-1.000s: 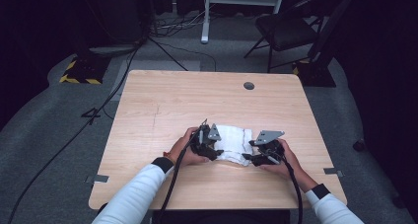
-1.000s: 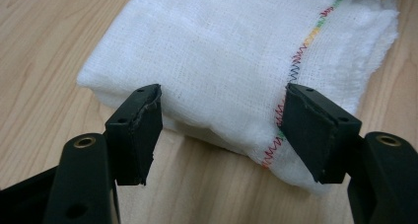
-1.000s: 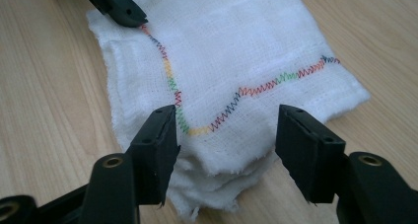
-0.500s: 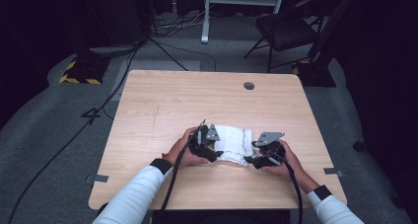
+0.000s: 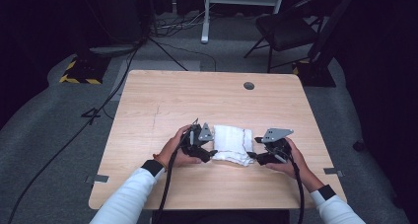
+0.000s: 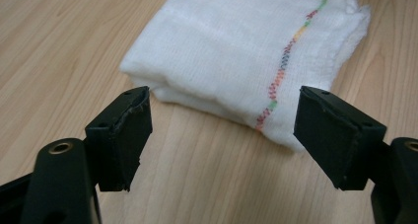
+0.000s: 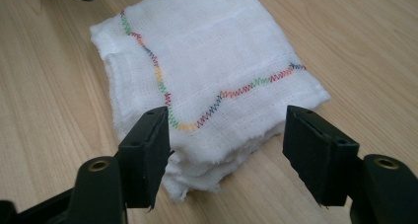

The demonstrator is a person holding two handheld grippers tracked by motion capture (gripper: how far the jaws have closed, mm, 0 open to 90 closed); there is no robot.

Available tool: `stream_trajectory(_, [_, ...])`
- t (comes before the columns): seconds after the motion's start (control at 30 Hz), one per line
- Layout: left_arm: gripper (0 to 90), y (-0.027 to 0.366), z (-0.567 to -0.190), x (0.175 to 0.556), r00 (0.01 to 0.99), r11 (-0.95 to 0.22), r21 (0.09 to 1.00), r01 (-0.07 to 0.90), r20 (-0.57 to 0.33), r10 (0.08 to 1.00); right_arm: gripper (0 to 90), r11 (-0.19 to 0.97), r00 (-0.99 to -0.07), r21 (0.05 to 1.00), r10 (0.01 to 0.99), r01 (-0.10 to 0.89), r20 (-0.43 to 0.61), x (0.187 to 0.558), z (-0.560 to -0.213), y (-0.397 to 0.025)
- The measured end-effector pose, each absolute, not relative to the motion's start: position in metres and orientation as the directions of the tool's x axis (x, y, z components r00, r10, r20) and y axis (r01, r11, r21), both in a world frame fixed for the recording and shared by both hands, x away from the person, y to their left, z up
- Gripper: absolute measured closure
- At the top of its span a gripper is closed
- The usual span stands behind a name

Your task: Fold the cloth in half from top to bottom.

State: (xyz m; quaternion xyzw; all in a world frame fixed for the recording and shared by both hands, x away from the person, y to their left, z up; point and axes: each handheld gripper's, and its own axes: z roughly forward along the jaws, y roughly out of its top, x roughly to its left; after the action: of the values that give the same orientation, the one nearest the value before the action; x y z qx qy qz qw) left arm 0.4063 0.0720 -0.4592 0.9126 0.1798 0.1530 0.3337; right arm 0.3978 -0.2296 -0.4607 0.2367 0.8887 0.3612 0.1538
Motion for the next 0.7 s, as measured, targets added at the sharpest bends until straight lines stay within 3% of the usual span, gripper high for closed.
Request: stream_trajectory(0.7, [20.5, 0.105, -0.458, 0.384, 0.841, -0.733, 0.636, 0.239, 0.242, 0.484, 31.7, 0.636, -0.804, 0.716, 0.566, 0.287, -0.181, 0.384, -0.451, -0.256])
